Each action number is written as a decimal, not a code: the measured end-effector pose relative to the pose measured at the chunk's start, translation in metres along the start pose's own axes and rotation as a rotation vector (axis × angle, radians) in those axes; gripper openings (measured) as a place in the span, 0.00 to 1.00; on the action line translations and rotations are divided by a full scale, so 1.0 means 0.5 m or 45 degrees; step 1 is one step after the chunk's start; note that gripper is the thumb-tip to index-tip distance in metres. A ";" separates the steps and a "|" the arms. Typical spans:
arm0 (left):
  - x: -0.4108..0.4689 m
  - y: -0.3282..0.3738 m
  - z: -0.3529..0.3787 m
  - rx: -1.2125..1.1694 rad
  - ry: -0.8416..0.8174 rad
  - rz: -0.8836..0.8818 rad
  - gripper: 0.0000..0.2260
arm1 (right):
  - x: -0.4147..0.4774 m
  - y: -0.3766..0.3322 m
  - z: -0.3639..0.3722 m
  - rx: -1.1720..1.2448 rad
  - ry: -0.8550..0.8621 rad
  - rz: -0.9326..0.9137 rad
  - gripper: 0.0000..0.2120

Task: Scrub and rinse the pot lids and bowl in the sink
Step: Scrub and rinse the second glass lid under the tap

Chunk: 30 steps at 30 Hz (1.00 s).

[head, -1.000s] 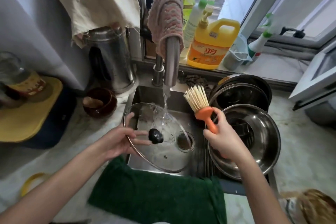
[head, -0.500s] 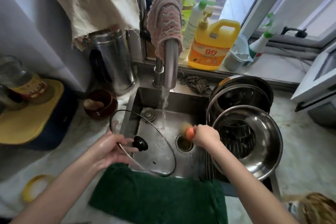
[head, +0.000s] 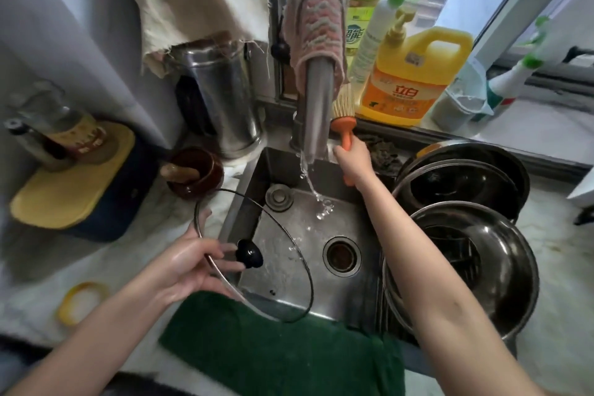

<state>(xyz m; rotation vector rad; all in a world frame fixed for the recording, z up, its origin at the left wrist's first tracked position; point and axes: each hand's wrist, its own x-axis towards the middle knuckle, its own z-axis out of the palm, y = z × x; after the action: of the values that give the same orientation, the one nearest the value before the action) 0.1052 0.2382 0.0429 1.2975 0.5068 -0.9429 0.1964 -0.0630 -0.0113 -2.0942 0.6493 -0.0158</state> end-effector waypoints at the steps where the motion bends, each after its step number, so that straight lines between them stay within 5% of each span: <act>1: -0.002 -0.004 -0.004 -0.008 0.009 -0.003 0.39 | 0.006 0.002 0.006 -0.007 0.018 -0.014 0.12; 4: -0.004 -0.020 -0.027 -0.074 0.050 -0.035 0.38 | 0.015 -0.006 0.033 -0.160 -0.028 -0.081 0.09; 9: -0.001 -0.032 -0.043 -0.103 0.062 -0.075 0.38 | 0.019 -0.008 0.047 -0.366 -0.112 -0.089 0.19; 16: -0.017 -0.023 -0.018 -0.075 0.005 -0.063 0.39 | -0.099 -0.003 -0.028 -0.395 -0.501 0.226 0.08; 18: -0.018 -0.021 -0.017 -0.064 -0.023 -0.062 0.39 | -0.182 0.014 -0.063 -0.407 -0.363 0.200 0.17; 21: -0.013 -0.027 -0.023 -0.059 -0.075 -0.070 0.39 | -0.337 0.044 -0.066 -0.578 0.137 0.026 0.27; 25: -0.005 -0.043 -0.031 -0.103 -0.130 -0.085 0.35 | -0.393 0.079 0.024 -1.064 -0.310 0.375 0.17; 27: -0.003 -0.046 -0.036 -0.068 -0.185 -0.109 0.37 | -0.412 0.077 0.025 -1.008 -0.201 0.316 0.20; 30: -0.003 -0.036 -0.045 -0.054 -0.243 -0.118 0.37 | -0.433 0.079 0.041 -1.000 0.260 -0.029 0.28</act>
<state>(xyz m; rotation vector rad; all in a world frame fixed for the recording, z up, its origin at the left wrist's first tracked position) 0.0940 0.2604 0.0281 1.1406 0.4383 -1.1150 -0.0025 0.0337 -0.0044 -2.8821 0.8445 0.0155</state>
